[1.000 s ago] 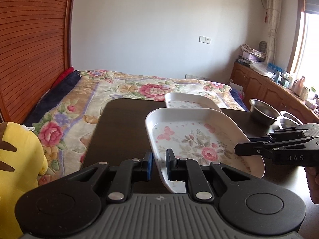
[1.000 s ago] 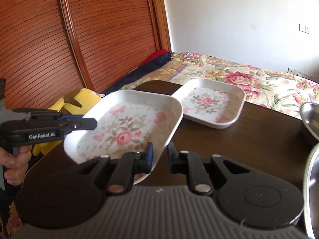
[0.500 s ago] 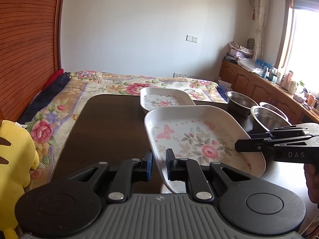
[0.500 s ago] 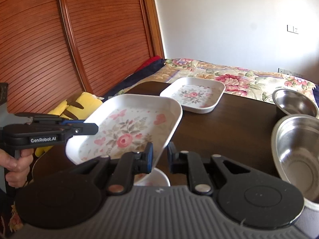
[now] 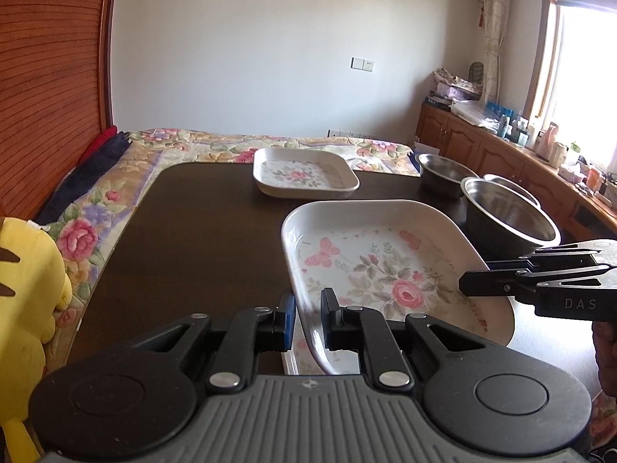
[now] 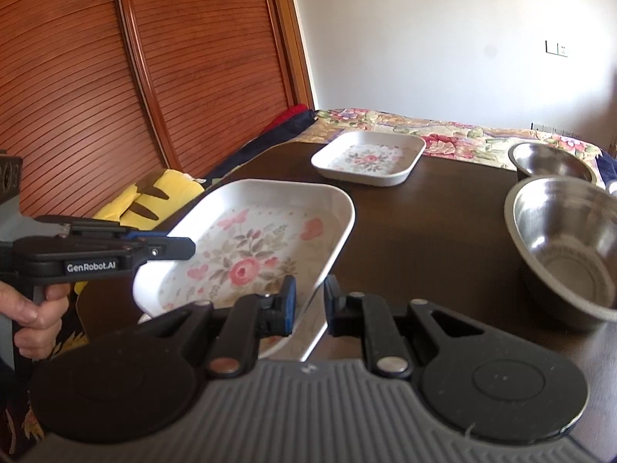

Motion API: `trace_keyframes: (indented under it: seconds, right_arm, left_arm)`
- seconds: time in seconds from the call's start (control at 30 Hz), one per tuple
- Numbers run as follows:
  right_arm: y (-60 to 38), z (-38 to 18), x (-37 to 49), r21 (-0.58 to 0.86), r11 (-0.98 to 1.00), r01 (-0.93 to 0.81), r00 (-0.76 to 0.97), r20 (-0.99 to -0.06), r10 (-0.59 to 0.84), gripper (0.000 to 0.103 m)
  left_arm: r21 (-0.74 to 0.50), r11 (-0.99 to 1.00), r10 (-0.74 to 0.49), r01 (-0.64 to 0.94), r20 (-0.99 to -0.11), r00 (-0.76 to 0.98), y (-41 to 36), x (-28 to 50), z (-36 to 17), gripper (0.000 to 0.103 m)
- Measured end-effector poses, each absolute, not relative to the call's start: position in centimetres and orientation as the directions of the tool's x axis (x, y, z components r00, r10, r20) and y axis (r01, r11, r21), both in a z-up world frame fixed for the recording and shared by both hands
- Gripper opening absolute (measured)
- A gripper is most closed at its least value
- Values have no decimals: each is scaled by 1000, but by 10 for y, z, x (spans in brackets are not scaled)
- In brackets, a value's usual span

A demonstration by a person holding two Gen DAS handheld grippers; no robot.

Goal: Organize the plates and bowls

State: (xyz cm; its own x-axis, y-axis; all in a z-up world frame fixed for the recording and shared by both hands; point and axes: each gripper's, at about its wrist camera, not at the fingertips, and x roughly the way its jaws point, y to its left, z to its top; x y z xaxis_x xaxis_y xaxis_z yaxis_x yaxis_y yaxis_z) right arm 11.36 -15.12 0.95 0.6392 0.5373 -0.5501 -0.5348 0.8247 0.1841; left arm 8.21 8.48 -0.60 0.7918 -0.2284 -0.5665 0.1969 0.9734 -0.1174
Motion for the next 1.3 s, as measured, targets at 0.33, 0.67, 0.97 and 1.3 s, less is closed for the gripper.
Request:
trace_keyframes:
  seconds: [0.33,0.67,0.97,1.3]
  right_arm:
    - [-155,1,101,203,818,-538,627,-553,549,18]
    - [-152,0,92,175,816,-552,626,-559,543,19]
    - [-152,0,91,167,814,-556,622,-565,542,22]
    - [-153,5,89,139,810,-570,635,-551,542,23]
  left_arm:
    - [-121,974,-226,192,-589,776,84,72,-16,14]
    - [-115,974,-223,193,-605,764,83,67,-21,14]
    - [-121,974,-225,191,-611,759,83,69,-23,14]
    - [-120,977,-214,178,-603,768,87,69,-20,15]
